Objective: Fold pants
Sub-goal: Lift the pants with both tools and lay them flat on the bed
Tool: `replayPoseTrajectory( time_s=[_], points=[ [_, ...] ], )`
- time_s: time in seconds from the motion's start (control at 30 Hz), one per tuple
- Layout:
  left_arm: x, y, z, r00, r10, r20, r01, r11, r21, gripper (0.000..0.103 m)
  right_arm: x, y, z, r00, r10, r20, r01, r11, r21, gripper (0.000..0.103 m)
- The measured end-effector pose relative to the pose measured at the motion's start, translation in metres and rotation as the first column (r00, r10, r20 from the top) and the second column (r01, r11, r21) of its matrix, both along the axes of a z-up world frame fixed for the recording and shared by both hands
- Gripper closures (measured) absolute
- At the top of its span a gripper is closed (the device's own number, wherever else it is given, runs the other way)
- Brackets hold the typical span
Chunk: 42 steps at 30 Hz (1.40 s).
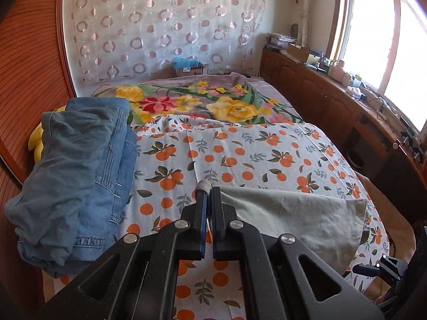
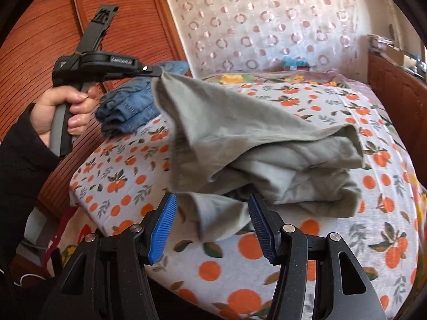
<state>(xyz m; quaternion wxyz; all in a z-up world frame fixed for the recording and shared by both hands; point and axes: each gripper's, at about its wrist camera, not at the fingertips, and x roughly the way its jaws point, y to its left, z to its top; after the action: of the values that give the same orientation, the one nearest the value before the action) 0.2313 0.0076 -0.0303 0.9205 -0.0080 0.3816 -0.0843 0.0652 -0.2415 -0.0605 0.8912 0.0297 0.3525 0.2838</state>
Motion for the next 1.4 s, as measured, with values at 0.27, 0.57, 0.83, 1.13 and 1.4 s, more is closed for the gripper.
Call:
replayPoseTrajectory(
  time_s=[0.27,0.57,0.83,1.13,1.4],
  points=[
    [-0.004,0.011,0.004,1.000,0.009,0.005,-0.009,0.999,-0.030,0.100,0.006,-0.012,0.006,1.000,0.010,0.008,-0.009,0.994,-0.109,0.096],
    [-0.037,0.014,0.059,0.993,0.017,0.116,-0.008,0.997,-0.078,0.100,-0.003,-0.078,0.098,0.973,-0.114,0.199,0.135,0.986,-0.097,0.099],
    [-0.108,0.004,0.135,0.959,-0.038,0.280,0.071,0.991,-0.109,0.100,-0.044,-0.115,0.178,0.919,-0.160,0.360,0.201,0.976,-0.080,0.099],
    [-0.092,0.019,0.121,0.970,-0.019,0.243,0.047,0.993,-0.109,0.100,-0.032,-0.109,0.166,0.922,-0.135,0.364,0.189,0.975,-0.116,0.099],
    [-0.038,0.032,0.106,0.981,0.055,0.185,-0.031,0.991,-0.128,0.100,0.044,-0.082,0.194,0.900,-0.151,0.409,0.221,0.966,-0.131,0.099]
  ],
)
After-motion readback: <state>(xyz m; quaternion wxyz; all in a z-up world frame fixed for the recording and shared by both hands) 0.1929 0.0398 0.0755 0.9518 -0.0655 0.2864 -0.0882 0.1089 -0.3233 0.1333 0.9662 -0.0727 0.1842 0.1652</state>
